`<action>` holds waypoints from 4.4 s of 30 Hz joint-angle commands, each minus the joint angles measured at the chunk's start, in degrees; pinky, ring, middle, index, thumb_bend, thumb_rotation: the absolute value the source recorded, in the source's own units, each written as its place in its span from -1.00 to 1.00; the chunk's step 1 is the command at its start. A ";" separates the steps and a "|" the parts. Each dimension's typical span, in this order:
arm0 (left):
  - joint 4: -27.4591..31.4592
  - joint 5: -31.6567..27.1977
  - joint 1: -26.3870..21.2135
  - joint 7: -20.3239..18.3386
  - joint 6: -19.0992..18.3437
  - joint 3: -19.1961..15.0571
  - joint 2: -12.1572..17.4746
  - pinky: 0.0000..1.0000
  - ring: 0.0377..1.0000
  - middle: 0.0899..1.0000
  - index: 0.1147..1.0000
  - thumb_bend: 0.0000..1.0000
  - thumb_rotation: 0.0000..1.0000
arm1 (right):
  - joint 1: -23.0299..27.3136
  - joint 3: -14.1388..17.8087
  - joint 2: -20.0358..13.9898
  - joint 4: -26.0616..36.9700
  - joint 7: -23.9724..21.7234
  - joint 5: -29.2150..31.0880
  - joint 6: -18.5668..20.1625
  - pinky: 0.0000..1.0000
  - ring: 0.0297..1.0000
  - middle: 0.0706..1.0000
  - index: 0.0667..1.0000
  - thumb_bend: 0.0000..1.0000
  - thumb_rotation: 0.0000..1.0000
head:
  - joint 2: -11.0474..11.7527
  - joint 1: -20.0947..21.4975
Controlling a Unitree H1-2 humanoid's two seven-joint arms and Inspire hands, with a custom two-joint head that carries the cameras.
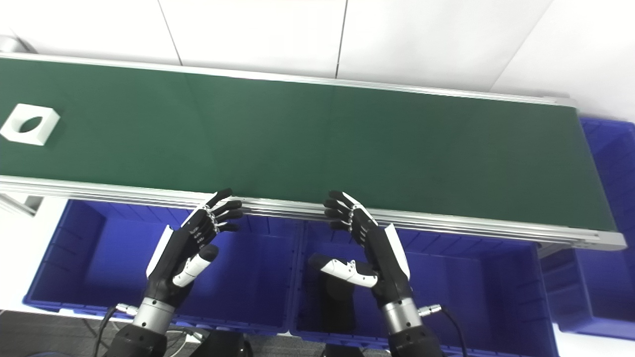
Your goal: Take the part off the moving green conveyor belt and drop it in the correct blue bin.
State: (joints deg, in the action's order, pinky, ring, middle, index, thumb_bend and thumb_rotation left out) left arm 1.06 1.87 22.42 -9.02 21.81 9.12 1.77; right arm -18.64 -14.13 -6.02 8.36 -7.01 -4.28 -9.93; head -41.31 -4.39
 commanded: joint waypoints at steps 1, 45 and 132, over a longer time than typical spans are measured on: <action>0.40 0.45 -0.17 0.64 2.83 0.43 -0.38 0.41 0.54 0.59 0.73 0.67 0.53 | 0.40 0.19 0.16 1.08 -0.17 0.19 -4.71 0.45 0.58 0.62 0.70 0.49 -0.17 | 0.74 -1.59; -4.70 5.31 -3.30 6.46 5.06 3.60 1.58 0.32 0.45 0.52 0.62 0.58 0.10 | 3.21 1.36 0.92 -8.24 -1.49 2.83 -11.64 0.52 0.63 0.65 0.76 0.33 -0.26 | 12.93 -14.50; 7.64 38.84 -36.56 -15.42 -27.65 1.42 26.37 0.50 0.69 0.68 0.60 0.77 -0.95 | 5.25 1.39 2.04 -10.70 -1.83 3.14 -12.36 0.45 0.62 0.65 0.79 0.36 -0.19 | 11.76 -14.51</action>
State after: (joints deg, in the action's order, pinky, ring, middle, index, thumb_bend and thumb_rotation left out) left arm 8.72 39.44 -11.19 -24.10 -5.15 10.49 26.08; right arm -13.65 -12.52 -4.64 -3.61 -8.44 -1.42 -19.16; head -29.53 -18.90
